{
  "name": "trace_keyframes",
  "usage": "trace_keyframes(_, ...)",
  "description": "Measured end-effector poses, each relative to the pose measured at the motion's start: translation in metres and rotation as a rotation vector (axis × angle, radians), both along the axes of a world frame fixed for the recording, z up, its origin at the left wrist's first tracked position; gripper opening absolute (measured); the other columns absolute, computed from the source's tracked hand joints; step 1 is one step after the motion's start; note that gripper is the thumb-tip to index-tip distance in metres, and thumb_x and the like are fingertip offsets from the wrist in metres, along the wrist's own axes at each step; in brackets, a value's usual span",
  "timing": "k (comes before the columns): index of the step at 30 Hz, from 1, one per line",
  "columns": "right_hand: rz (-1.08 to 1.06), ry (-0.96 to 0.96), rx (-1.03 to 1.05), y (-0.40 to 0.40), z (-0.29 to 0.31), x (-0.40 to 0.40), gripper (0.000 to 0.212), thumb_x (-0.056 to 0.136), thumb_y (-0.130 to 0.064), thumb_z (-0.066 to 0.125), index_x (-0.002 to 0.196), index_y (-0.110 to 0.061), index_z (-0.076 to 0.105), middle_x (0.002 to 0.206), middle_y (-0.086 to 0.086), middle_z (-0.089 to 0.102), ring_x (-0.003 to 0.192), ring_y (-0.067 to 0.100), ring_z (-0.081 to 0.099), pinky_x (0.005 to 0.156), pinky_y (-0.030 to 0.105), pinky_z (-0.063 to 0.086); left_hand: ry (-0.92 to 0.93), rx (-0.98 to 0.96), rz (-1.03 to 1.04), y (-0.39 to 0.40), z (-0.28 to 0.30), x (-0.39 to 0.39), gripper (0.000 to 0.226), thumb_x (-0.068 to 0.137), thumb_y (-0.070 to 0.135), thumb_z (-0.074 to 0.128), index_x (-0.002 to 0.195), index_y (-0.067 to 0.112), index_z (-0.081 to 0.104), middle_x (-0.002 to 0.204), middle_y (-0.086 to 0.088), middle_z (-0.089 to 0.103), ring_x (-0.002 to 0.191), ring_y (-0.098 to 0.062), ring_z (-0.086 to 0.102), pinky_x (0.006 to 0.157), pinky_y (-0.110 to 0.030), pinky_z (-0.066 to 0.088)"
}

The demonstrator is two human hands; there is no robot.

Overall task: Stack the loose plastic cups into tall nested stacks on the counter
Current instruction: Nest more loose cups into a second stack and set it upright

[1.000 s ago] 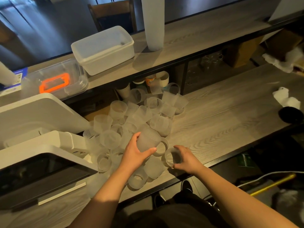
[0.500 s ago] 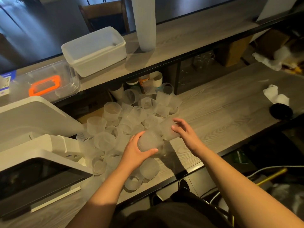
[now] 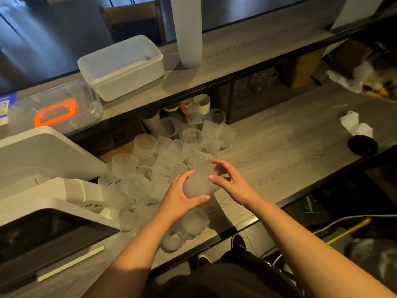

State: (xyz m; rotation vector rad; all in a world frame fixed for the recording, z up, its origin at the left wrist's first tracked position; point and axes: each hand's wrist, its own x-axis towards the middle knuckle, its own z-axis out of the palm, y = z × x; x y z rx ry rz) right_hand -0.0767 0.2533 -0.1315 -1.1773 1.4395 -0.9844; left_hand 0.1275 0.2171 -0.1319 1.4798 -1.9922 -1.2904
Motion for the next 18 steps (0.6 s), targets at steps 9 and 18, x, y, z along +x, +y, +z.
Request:
trace_keyframes(9,0.068,-0.078,0.172,-0.007,-0.004,0.018,0.074,0.091,-0.063,0.056,0.149,-0.019,0.041,0.145,-0.003,0.046,0.133,0.009,0.043,0.110,0.023,0.035,0.006,0.054,0.028,-0.001,-0.005,-0.005,0.074,0.065,0.046,0.089,0.128,0.036,0.052,0.116,0.018,0.059,0.107,-0.005,0.058,0.085,-0.027,0.052)
trace_keyframes(18,-0.110,0.230,0.307,-0.014,-0.048,0.000,0.056,0.095,-0.027,0.065,0.145,-0.014,0.044,0.135,0.008,0.055,0.113,0.016,0.054,0.093,0.029,0.048,0.012,0.107,0.203,-0.007,-0.009,0.020,0.090,0.061,0.054,0.088,0.138,0.035,0.045,0.133,0.010,0.053,0.120,-0.013,0.053,0.099,-0.038,0.052)
